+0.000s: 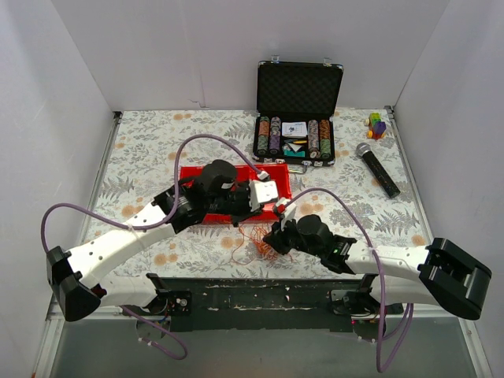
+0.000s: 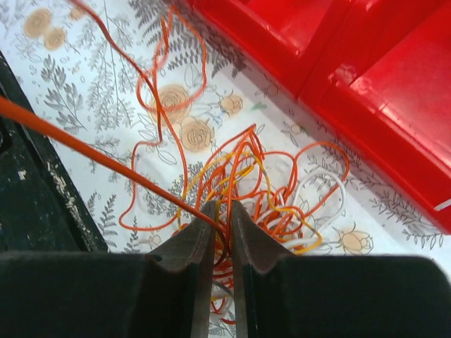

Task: Untangle the cables

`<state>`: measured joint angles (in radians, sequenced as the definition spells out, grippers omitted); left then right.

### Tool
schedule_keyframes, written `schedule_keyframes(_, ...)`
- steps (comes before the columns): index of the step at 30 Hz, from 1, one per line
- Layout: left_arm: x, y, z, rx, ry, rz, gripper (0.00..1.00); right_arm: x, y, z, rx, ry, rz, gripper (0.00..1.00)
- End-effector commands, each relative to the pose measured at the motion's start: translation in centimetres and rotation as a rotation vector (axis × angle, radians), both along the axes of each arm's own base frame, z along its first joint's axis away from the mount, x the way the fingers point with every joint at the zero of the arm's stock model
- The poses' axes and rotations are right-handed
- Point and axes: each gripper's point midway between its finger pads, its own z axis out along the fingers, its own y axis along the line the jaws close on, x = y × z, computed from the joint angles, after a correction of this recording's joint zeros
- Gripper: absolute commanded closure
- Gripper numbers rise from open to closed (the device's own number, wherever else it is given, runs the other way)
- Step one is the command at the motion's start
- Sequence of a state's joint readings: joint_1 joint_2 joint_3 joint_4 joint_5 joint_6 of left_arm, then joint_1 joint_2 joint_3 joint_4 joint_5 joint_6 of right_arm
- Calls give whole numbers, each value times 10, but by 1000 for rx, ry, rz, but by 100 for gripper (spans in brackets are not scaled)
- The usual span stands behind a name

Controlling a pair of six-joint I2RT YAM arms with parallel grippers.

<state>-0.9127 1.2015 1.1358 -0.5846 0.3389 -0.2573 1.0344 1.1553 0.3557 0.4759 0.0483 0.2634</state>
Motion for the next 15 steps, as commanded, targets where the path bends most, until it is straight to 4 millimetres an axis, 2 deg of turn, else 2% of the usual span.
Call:
schedule_keyframes(1, 9, 0, 60, -77, -132, 3, 100, -5, -1, -12, 0, 25, 9, 80)
schedule_keyframes(4, 19, 3, 106, -128, -235, 29, 100, -6, -5, -21, -25, 36, 4, 80)
schedule_keyframes(8, 30, 10, 182, -246, -418, 83, 100, -8, -10, -30, -56, 53, -6, 80)
schedule_keyframes(13, 41, 31, 275, -377, -661, 178, 100, -11, -18, -41, -89, 79, -17, 80)
schedule_keyframes(15, 43, 39, 300, -405, -748, 199, 100, -11, -20, -43, -93, 84, -24, 80)
